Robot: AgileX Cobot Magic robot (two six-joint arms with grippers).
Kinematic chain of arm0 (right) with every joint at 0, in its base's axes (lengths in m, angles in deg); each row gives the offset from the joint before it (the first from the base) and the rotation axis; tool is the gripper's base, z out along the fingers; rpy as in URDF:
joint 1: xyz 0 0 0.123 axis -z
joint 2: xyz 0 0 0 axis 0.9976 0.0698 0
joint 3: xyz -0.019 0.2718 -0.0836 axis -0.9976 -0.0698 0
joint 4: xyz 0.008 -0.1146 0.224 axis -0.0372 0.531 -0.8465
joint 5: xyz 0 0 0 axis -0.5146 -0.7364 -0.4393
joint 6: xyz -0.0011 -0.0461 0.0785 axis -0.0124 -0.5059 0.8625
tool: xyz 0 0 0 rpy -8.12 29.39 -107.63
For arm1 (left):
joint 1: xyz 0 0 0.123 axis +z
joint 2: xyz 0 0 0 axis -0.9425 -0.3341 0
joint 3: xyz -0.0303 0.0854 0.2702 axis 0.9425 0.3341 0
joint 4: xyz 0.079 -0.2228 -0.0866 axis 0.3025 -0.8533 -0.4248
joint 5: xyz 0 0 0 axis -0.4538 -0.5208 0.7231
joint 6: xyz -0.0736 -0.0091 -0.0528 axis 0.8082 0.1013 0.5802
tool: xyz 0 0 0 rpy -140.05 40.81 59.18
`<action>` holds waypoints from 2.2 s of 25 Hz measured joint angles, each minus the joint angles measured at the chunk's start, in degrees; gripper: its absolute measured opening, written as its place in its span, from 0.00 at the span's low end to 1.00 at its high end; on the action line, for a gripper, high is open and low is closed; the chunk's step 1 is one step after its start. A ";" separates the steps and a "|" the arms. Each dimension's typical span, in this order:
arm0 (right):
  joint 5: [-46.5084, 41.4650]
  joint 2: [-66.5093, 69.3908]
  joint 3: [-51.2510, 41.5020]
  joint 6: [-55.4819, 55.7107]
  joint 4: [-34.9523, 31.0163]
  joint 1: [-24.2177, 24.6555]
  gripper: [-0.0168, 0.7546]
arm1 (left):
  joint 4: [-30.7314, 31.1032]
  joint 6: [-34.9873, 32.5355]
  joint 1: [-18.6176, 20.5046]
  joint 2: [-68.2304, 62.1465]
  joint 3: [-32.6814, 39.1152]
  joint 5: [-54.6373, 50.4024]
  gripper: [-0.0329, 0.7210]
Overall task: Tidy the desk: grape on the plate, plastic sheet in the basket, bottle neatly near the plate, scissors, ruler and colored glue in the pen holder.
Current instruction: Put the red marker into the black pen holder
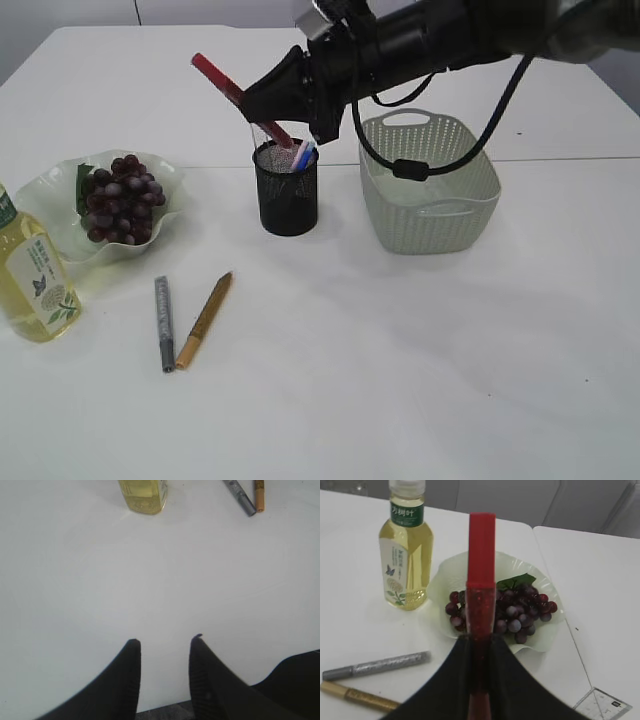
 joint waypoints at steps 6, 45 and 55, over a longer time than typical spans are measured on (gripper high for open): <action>1.41 5.25 2.64 -1.91 -12.56 0.73 0.09 | 0.00 0.00 0.00 0.00 0.00 0.00 0.37; 6.13 19.86 10.32 -1.22 -30.29 3.44 0.25 | 0.02 0.00 0.00 0.00 0.00 0.00 0.37; 3.01 19.50 10.32 -0.85 -30.29 3.68 0.28 | 0.02 0.00 0.00 0.00 0.00 0.00 0.36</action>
